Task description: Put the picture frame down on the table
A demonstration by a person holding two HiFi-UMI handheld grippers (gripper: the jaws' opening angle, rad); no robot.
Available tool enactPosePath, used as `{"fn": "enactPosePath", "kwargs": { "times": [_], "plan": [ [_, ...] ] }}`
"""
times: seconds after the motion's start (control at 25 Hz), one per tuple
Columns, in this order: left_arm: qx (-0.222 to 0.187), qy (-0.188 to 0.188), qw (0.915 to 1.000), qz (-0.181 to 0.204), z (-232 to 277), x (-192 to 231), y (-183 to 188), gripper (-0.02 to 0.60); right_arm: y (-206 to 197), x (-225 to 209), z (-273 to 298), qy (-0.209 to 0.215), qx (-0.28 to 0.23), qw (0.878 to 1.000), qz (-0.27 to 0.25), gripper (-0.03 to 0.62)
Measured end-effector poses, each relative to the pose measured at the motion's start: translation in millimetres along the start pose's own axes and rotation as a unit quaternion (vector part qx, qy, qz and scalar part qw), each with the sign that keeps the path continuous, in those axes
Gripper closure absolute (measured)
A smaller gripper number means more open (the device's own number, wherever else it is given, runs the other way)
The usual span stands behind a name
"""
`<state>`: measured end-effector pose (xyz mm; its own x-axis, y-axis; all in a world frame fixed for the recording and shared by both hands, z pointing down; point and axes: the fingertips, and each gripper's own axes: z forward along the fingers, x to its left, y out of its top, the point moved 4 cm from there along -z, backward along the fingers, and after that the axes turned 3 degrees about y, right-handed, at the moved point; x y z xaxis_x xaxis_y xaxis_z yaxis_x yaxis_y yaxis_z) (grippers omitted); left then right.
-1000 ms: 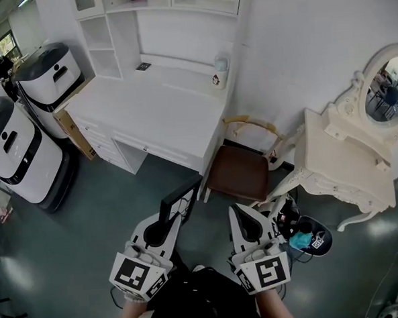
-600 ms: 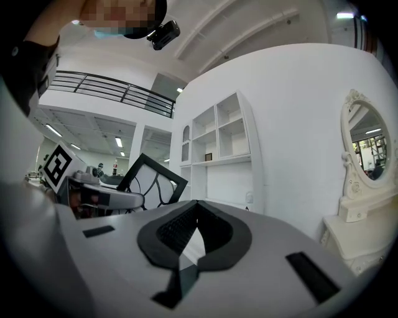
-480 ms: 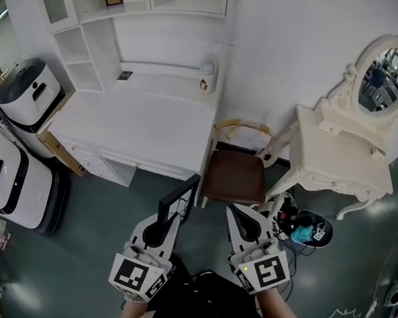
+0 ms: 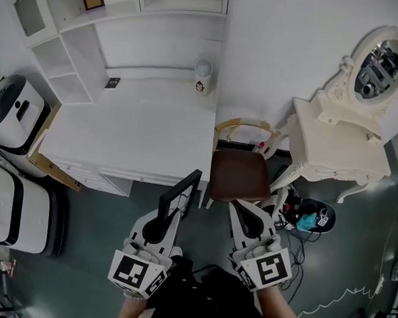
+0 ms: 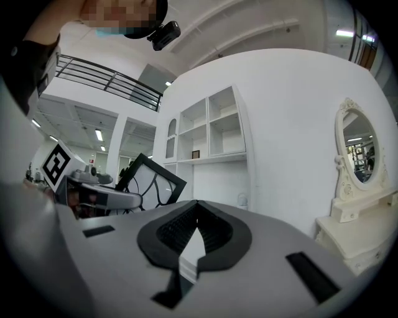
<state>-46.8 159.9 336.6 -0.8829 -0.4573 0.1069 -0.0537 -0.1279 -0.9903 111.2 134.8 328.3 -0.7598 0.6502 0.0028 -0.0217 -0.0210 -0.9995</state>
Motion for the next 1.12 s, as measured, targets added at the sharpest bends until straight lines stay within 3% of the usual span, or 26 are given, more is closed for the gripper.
{"fn": "enactPosePath", "kwargs": {
  "times": [0.56, 1.12],
  "plan": [
    [-0.001, -0.059, 0.9982, -0.003, -2, 98, 6, 0.569, 0, 49, 79, -0.053, 0.009, 0.998, -0.012, 0.592],
    [0.004, -0.097, 0.9952, -0.015, 9, 115, -3, 0.569, -11, 58, 98, -0.075, 0.032, 0.997, -0.015, 0.592]
  ]
}}
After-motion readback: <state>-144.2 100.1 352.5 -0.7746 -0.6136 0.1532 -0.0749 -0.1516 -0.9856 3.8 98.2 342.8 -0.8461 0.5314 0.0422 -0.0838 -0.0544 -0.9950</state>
